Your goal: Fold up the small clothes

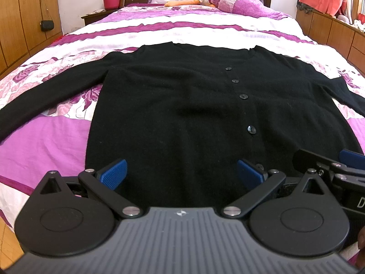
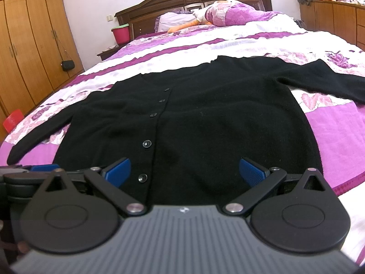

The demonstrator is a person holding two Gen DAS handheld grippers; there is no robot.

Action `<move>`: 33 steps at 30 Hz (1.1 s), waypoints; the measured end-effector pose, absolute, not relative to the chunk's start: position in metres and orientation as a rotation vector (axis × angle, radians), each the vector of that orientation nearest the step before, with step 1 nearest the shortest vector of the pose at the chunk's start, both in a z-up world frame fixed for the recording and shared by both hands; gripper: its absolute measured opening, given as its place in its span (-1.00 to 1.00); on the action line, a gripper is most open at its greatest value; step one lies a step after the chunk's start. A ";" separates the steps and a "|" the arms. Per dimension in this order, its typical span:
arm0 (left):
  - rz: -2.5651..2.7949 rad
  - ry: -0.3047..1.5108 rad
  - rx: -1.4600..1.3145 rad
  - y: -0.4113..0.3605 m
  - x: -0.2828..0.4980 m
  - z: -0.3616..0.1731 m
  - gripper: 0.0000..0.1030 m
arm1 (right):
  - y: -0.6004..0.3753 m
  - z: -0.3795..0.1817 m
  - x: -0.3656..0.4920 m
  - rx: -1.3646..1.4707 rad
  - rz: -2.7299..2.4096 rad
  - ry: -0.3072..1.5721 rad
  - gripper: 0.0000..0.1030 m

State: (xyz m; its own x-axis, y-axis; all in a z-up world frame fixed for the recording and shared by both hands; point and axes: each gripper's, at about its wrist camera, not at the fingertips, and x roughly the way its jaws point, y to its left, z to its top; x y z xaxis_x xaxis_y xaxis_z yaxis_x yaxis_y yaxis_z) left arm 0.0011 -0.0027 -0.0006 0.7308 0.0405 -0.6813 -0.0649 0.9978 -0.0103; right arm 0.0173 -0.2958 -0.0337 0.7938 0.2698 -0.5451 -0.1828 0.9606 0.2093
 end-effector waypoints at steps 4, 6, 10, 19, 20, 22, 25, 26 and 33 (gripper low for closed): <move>0.054 0.746 -0.033 -0.004 0.001 0.002 1.00 | -0.295 -0.033 0.017 0.151 0.248 0.602 1.00; 0.046 0.744 -0.031 -0.005 0.001 0.004 1.00 | -0.297 -0.031 0.018 0.157 0.254 0.599 1.00; 0.030 0.742 -0.024 -0.011 0.005 0.010 1.00 | -0.305 -0.027 0.022 0.180 0.264 0.594 1.00; 0.040 0.719 -0.026 -0.013 0.029 0.034 1.00 | -0.328 -0.012 0.037 0.238 0.276 0.579 1.00; 0.043 0.717 -0.024 -0.013 0.034 0.037 1.00 | -0.331 -0.010 0.040 0.239 0.270 0.575 1.00; 0.047 0.720 -0.022 -0.013 0.043 0.041 1.00 | -0.339 -0.007 0.045 0.252 0.261 0.572 1.00; 0.048 0.720 -0.033 -0.013 0.057 0.046 1.00 | -0.354 -0.004 0.055 0.293 0.245 0.572 1.00; 0.050 0.720 -0.035 -0.013 0.062 0.047 1.00 | -0.360 -0.003 0.058 0.301 0.240 0.570 1.00; 0.077 0.737 -0.026 -0.018 0.100 0.040 1.00 | -0.404 -0.005 0.088 0.383 0.159 0.568 1.00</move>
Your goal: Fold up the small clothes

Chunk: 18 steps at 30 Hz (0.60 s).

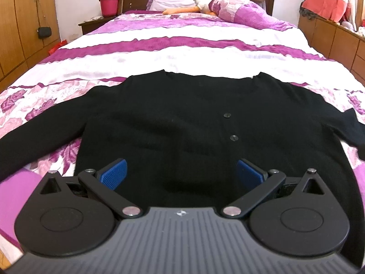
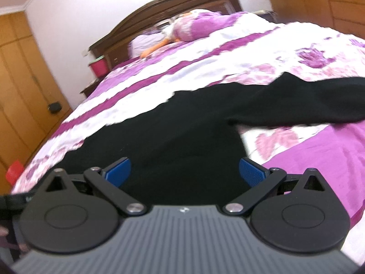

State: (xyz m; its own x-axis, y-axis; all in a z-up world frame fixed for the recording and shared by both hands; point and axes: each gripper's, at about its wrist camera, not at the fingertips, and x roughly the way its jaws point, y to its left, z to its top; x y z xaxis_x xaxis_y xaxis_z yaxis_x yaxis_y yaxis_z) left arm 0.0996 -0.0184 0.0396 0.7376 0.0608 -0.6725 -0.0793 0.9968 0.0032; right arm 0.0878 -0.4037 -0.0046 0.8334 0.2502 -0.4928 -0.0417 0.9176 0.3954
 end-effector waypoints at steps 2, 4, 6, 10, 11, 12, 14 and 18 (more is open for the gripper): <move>0.089 0.749 -0.026 -0.020 0.111 0.034 1.00 | -0.421 -0.009 0.098 0.425 0.136 0.577 1.00; 0.097 0.759 -0.026 -0.022 0.120 0.027 1.00 | -0.436 -0.016 0.108 0.478 0.124 0.589 1.00; 0.102 0.771 -0.026 -0.024 0.128 0.021 1.00 | -0.453 -0.026 0.118 0.546 0.098 0.608 1.00; 0.106 0.797 -0.030 -0.026 0.142 0.009 1.00 | -0.481 -0.038 0.131 0.632 0.041 0.605 1.00; 0.106 0.803 -0.031 -0.026 0.144 0.006 1.00 | -0.488 -0.040 0.134 0.649 0.025 0.603 1.00; 0.109 0.809 -0.031 -0.027 0.147 0.003 1.00 | -0.493 -0.042 0.137 0.663 0.012 0.599 1.00; 0.115 0.821 -0.025 -0.028 0.152 -0.003 1.00 | -0.503 -0.046 0.142 0.687 -0.016 0.593 1.00; 0.134 0.841 -0.024 -0.026 0.158 -0.014 1.00 | -0.520 -0.054 0.149 0.703 -0.075 0.573 1.00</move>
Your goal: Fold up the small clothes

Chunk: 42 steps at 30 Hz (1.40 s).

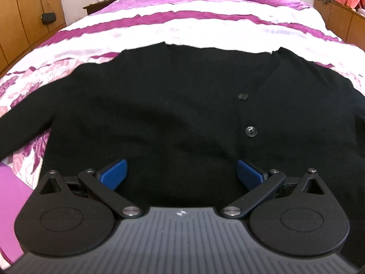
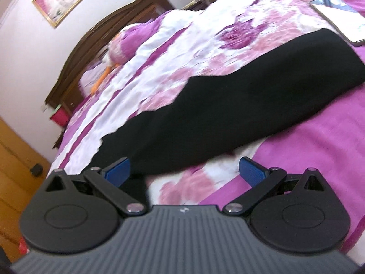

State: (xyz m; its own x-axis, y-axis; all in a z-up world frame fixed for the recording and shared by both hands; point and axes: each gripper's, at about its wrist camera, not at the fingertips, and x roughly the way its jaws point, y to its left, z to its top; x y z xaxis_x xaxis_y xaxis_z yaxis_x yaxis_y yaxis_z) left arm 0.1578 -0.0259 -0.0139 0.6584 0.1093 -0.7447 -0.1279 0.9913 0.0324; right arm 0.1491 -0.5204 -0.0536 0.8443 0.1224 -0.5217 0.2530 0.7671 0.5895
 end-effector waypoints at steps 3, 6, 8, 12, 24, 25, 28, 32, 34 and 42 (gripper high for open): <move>0.128 0.828 -0.037 -0.022 0.156 -0.020 1.00 | -0.532 -0.063 0.152 0.728 -0.097 0.564 1.00; 0.131 0.797 -0.020 -0.023 0.150 -0.027 1.00 | -0.540 -0.071 0.154 0.754 -0.080 0.541 0.99; 0.145 0.776 -0.010 -0.026 0.147 -0.030 1.00 | -0.542 -0.076 0.151 0.776 -0.078 0.499 0.99; 0.164 0.746 0.004 -0.031 0.143 -0.034 1.00 | -0.543 -0.083 0.149 0.800 -0.080 0.440 0.99; 0.160 0.728 0.007 -0.031 0.142 -0.035 1.00 | -0.554 -0.087 0.160 0.836 -0.140 0.348 0.83; 0.160 0.730 0.007 -0.031 0.142 -0.034 1.00 | -0.554 -0.086 0.162 0.830 -0.151 0.350 0.72; 0.154 0.726 0.003 -0.029 0.141 -0.032 1.00 | -0.555 -0.085 0.165 0.809 -0.201 0.362 0.25; 0.129 0.728 0.005 -0.026 0.138 -0.026 1.00 | -0.563 -0.085 0.164 0.818 -0.246 0.379 -0.48; 0.120 0.733 -0.002 -0.024 0.137 -0.022 1.00 | -0.566 -0.082 0.163 0.800 -0.247 0.384 -0.71; 0.091 0.695 0.017 -0.022 0.123 -0.003 1.00 | -0.552 -0.048 0.157 0.707 -0.142 0.319 -0.82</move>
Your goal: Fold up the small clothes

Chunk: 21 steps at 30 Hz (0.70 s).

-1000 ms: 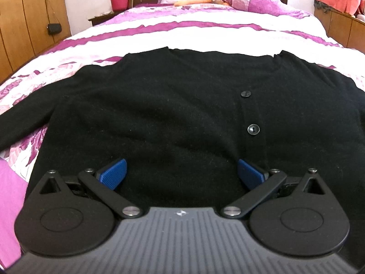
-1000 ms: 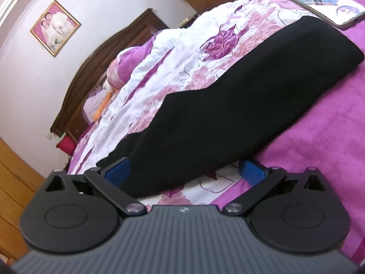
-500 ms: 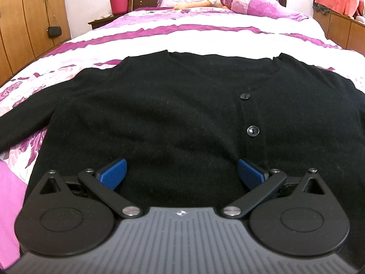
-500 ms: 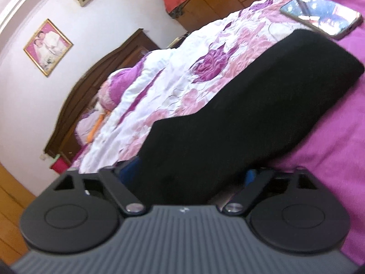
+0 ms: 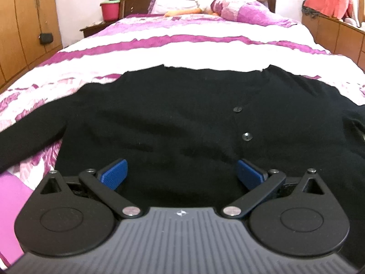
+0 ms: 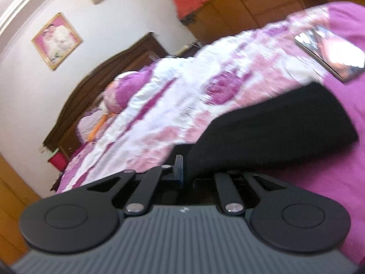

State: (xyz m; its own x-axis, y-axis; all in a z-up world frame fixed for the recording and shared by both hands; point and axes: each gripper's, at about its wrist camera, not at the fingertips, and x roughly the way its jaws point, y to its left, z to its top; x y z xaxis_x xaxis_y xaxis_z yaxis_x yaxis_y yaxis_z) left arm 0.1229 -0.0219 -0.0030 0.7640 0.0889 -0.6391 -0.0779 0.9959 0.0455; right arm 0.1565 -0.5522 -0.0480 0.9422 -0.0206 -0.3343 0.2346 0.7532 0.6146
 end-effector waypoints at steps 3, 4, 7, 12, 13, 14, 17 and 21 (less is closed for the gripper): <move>0.078 0.691 0.014 -0.022 0.119 0.004 1.00 | -0.540 -0.032 0.156 0.656 -0.087 0.292 -0.82; 0.076 0.692 0.007 -0.022 0.119 0.006 1.00 | -0.535 -0.027 0.155 0.643 -0.069 0.283 -0.82; 0.062 0.691 -0.036 -0.017 0.117 0.012 1.00 | -0.521 -0.012 0.153 0.600 -0.017 0.262 -0.82; 0.061 0.679 -0.054 -0.010 0.114 0.016 1.00 | -0.490 0.013 0.155 0.495 0.078 0.225 -0.82; 0.062 0.678 -0.055 -0.008 0.114 0.016 1.00 | -0.482 0.018 0.156 0.468 0.098 0.220 -0.82; 0.064 0.677 -0.058 -0.006 0.114 0.016 1.00 | -0.473 0.022 0.157 0.434 0.122 0.215 -0.82; 0.071 0.676 -0.066 0.001 0.115 0.016 1.00 | -0.444 0.030 0.162 0.344 0.202 0.218 -0.82; 0.089 0.665 -0.060 0.013 0.117 0.017 1.00 | -0.403 0.026 0.175 0.257 0.300 0.276 -0.82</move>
